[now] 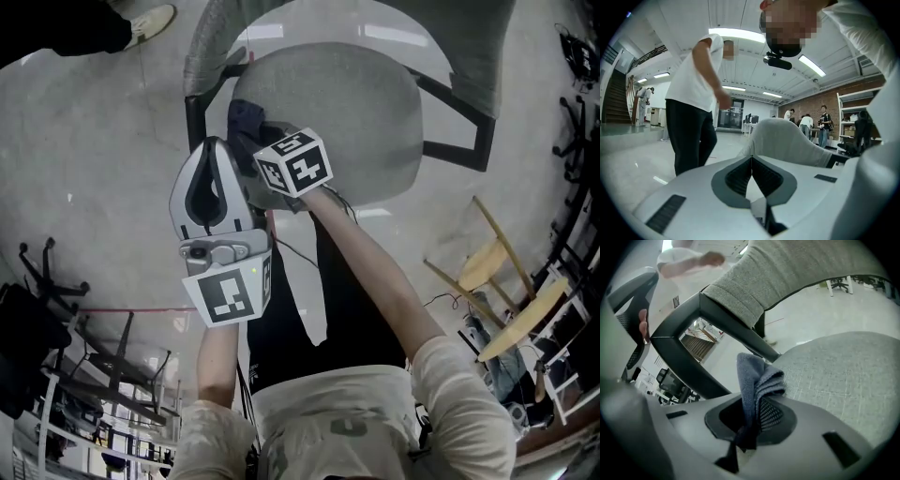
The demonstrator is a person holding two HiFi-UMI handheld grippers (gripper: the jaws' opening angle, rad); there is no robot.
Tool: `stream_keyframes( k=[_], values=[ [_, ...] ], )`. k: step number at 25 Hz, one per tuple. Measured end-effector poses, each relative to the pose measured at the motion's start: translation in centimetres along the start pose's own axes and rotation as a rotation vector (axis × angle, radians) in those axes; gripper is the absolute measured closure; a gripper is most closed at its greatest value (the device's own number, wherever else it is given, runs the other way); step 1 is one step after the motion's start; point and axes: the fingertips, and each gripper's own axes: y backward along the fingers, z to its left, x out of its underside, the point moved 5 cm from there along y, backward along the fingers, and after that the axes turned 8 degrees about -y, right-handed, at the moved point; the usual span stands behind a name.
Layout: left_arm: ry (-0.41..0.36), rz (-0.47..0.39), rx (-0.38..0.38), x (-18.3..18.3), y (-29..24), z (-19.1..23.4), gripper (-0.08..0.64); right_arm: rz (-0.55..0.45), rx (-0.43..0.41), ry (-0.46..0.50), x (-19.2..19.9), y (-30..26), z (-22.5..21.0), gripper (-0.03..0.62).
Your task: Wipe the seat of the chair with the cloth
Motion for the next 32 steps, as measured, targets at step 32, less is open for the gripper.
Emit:
stream_keyframes(
  k=[32],
  values=[
    [-0.027, -0.001, 0.049, -0.3, -1.6, -2.5, 0.545, -0.003, 0.603, 0.048, 2.1, 20.7, -20.6, 0.542]
  ],
)
